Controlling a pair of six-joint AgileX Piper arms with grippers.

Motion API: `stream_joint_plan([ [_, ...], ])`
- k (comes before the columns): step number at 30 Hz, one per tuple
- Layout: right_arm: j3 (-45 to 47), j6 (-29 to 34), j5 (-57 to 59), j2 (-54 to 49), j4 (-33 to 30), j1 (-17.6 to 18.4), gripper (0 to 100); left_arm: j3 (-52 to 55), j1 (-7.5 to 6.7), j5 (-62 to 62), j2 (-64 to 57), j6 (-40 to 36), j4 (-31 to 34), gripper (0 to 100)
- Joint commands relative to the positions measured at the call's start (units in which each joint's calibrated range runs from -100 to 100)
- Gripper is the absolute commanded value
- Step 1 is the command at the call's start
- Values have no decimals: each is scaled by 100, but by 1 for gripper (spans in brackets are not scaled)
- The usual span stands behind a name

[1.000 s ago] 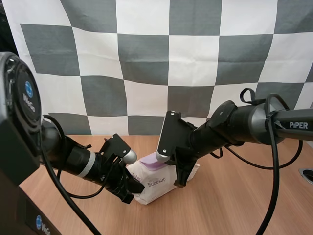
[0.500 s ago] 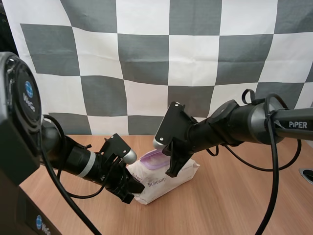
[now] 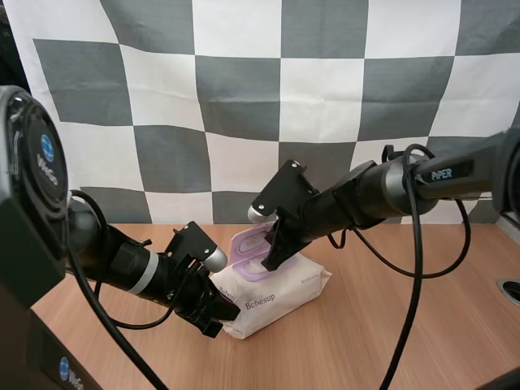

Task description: Open the wet wipes lid

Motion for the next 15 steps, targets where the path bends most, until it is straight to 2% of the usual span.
stream_joint_plan([
  [1,-664,0,44,486,57,3,0,2,-2,-28,2,0,-6,0],
  [15,-941,0,47,1221,57,18,0,2,-2,-47,2,42,-6,0],
])
